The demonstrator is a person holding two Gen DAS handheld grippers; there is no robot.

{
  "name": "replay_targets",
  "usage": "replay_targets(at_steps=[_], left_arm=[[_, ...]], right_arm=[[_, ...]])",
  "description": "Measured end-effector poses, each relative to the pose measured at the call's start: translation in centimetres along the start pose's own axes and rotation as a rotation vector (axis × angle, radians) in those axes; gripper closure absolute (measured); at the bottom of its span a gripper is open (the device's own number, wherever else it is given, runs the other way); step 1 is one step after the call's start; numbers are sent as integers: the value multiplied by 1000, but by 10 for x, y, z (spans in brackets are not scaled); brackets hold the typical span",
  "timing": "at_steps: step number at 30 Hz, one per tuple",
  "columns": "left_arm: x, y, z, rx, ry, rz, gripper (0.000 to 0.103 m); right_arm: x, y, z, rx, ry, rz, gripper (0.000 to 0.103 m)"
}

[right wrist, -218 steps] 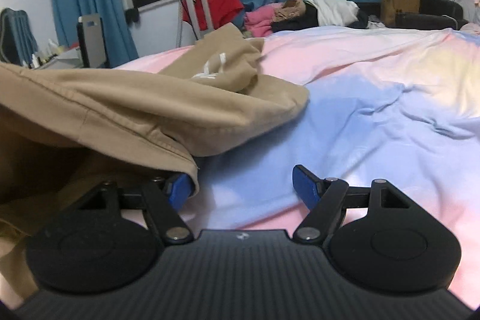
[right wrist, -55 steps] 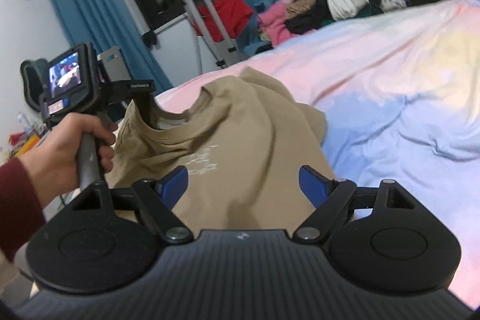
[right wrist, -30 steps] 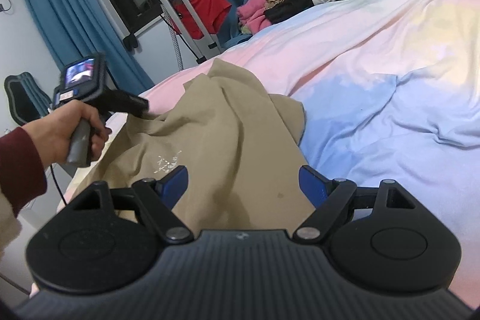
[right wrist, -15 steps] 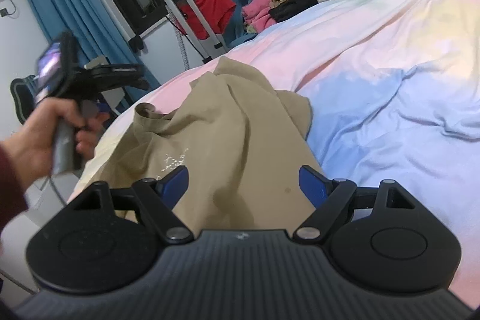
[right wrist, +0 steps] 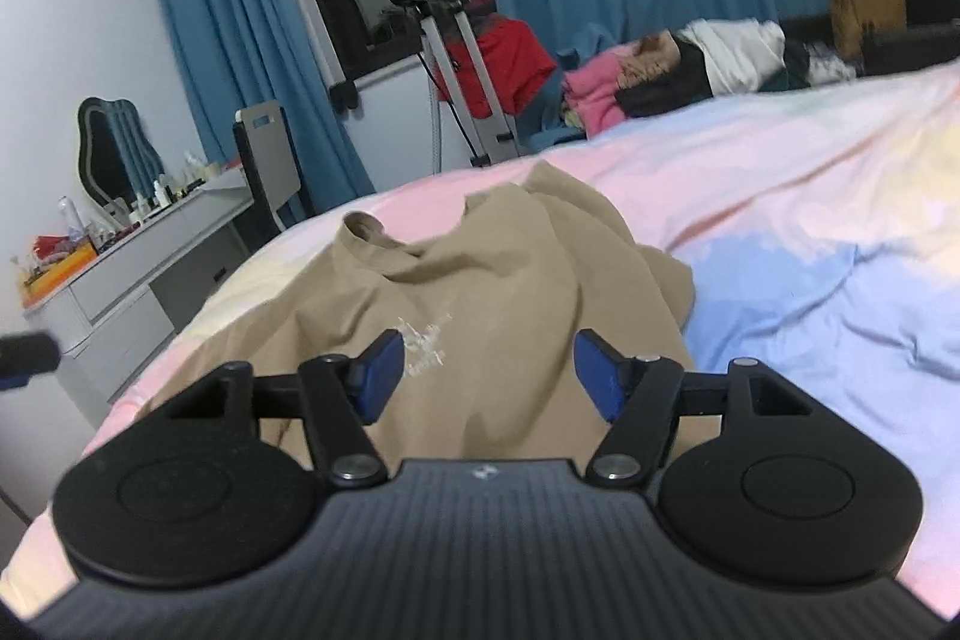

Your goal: Fold clothes

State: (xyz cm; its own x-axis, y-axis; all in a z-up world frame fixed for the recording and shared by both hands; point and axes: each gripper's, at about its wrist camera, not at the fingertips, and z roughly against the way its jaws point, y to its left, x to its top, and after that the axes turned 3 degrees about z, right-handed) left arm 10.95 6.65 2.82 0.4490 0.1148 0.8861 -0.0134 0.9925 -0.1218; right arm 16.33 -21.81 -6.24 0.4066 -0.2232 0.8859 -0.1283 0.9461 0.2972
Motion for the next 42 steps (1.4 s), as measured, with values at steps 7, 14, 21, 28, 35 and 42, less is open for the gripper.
replay_targets(at_steps=[7,14,21,28,35,42], left_arm=[[-8,46,-7,26,-77,133,0],[-20,95,-45,46,12,291,0],[-25,116,-75,24,74,367,0],[-30,116,-96,43,99,405,0],[-30,129,-96,88,90,447,0],[-28,124,-99,118,86,388,0]], right_arm=[[56,41,-56,-2,-70,123,37],[109,64,-196,-148,94,302,39],[100,56,-299,-277,293,414,40],[107,51,-312,-357,220,320,90],[125,24,-313,-479,81,171,91],[108,14,-305,-397,90,125,61]])
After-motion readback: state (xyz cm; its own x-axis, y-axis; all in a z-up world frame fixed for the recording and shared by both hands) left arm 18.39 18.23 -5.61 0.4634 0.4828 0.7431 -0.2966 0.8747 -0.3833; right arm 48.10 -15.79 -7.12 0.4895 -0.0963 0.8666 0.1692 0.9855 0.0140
